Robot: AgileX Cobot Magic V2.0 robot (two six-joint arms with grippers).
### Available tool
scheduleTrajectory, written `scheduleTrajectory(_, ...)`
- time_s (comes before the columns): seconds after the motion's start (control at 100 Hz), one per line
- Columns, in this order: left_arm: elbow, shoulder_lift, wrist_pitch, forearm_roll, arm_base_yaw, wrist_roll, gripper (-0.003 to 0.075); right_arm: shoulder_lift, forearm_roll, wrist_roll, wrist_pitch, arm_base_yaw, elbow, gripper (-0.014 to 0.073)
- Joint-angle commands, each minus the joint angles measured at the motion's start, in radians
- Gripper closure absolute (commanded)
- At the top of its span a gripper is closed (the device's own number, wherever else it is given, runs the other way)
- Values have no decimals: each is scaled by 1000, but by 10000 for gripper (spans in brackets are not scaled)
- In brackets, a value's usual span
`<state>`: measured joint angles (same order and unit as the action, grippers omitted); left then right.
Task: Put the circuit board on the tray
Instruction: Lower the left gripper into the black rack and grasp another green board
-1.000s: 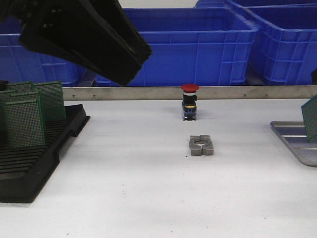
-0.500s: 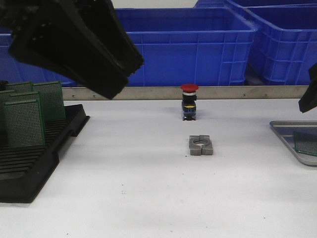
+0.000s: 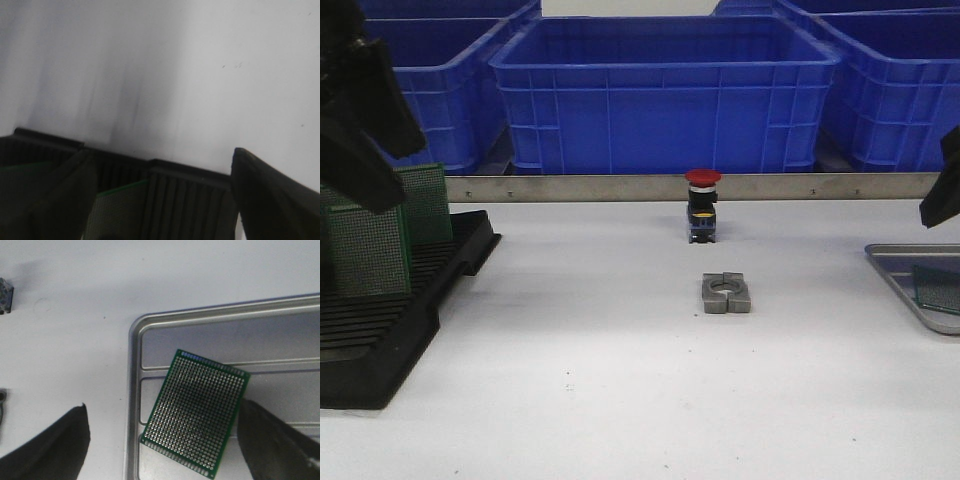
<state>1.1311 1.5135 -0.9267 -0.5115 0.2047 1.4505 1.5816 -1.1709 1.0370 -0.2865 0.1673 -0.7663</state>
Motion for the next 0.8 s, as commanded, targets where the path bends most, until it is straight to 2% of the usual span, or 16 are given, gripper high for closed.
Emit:
scheduleTrajectory(0.0, 31, -34, 41, -13, -35, -15, 208, -35, -18, 15, -9, 9, -27, -25)
scheduleTrajectory(0.48, 31, 63, 138, 82, -59, -15, 208, -35, -18, 15, -19, 9, -27, -25)
scheduleTrajectory(0.63, 37, 114, 195, 83, -59, -15, 208, -35, -18, 15, -22, 9, -25, -25)
scheduleTrajectory(0.79, 56, 155, 200, 83, -59, -15, 208, -34, -18, 15, -22, 9, -22, -25)
